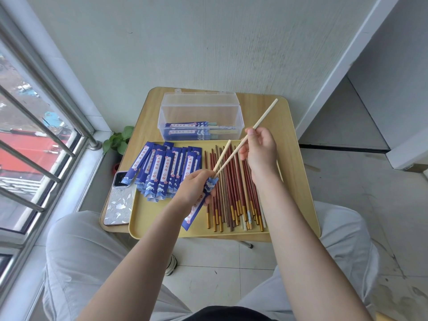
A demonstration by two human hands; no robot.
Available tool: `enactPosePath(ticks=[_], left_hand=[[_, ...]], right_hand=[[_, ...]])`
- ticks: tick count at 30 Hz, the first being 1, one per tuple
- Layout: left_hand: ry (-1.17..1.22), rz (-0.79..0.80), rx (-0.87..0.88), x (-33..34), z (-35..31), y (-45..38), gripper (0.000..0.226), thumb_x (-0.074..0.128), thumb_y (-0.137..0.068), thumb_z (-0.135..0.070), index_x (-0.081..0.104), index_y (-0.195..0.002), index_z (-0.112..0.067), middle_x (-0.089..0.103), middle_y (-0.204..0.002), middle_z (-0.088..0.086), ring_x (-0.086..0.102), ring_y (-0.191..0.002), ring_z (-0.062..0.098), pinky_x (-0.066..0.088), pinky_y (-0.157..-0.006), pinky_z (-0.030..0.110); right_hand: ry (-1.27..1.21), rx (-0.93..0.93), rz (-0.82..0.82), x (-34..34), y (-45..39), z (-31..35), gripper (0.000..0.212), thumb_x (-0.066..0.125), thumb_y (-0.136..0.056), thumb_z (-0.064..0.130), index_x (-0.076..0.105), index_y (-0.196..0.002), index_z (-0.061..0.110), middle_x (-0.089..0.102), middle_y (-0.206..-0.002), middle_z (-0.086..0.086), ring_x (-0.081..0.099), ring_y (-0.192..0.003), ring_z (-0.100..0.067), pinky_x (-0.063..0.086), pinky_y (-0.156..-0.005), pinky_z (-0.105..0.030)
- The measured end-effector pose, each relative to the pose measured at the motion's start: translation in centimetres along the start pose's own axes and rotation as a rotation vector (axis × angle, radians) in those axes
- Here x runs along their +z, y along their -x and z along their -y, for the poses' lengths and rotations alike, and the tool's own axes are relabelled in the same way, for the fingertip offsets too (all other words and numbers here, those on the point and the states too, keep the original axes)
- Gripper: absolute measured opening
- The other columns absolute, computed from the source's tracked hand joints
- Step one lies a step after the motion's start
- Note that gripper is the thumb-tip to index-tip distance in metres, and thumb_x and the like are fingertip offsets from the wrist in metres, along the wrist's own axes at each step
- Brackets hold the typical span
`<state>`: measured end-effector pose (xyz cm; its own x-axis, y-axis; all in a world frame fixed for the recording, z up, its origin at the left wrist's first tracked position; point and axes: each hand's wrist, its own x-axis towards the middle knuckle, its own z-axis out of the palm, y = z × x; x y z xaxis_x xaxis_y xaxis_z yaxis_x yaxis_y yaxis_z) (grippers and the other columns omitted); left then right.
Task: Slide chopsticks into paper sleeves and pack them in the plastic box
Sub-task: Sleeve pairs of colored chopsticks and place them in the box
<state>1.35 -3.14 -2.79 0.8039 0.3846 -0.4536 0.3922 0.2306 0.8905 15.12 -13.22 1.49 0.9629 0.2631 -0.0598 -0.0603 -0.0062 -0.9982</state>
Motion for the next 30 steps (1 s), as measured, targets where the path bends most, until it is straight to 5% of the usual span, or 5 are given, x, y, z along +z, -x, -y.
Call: enactPosePath(ticks=[5,10,17,30], left_hand=[[-0.014,-0.039,0.071,0.2,-0.8,-0.1,0.024,0.045,-0.104,-0.024,0.06,-0.094,-0.007,0.054,-0.061,0.009,0.045,-0.046,0.019,0.039,-0.046,0.028],[-0.163,-0.125,0.11,0.1,-1.8,-0.8,0.026,0.046,-0.105,-0.028,0.063,-0.101,-0.008,0.053,-0.067,0.009,0.046,-0.044,0.014,0.039,-0.042,0.024],[-0.216,-0.094,0.101,-0.4,-2.6,-1.2,0.027,0.047,-0.105,-0.028,0.064,-0.103,-0.007,0.055,-0.068,0.009,0.046,-0.045,0.013,0.041,-0.046,0.025],[-0.427,-0.138,0.179,-1.5,-8.5,-5.3,0.03,0.047,-0.104,-0.026,0.069,-0.093,-0.009,0.05,-0.057,-0.003,0.045,-0.047,0.013,0.037,-0.047,0.025]], right_hand=[[0.228,0.133,0.243,0.1,0.4,-1.0,0.014,0.062,-0.098,0.019,0.069,-0.1,0.007,0.068,-0.076,-0.006,0.064,-0.061,-0.014,0.06,-0.064,-0.034],[0.417,0.266,0.51,0.4,0.8,-1.1,0.018,0.073,-0.091,0.026,0.074,-0.099,0.01,0.066,-0.073,-0.007,0.058,-0.061,-0.015,0.05,-0.058,-0.026],[0.2,0.105,0.236,0.8,-1.4,-0.4,0.033,0.057,-0.101,0.017,0.051,-0.132,0.024,0.068,-0.1,-0.006,0.066,-0.062,-0.017,0.058,-0.06,-0.033],[0.145,0.027,0.151,2.1,-5.8,1.2,0.028,0.056,-0.101,0.01,0.066,-0.127,0.012,0.071,-0.107,-0.009,0.073,-0.066,-0.027,0.058,-0.057,-0.032]])
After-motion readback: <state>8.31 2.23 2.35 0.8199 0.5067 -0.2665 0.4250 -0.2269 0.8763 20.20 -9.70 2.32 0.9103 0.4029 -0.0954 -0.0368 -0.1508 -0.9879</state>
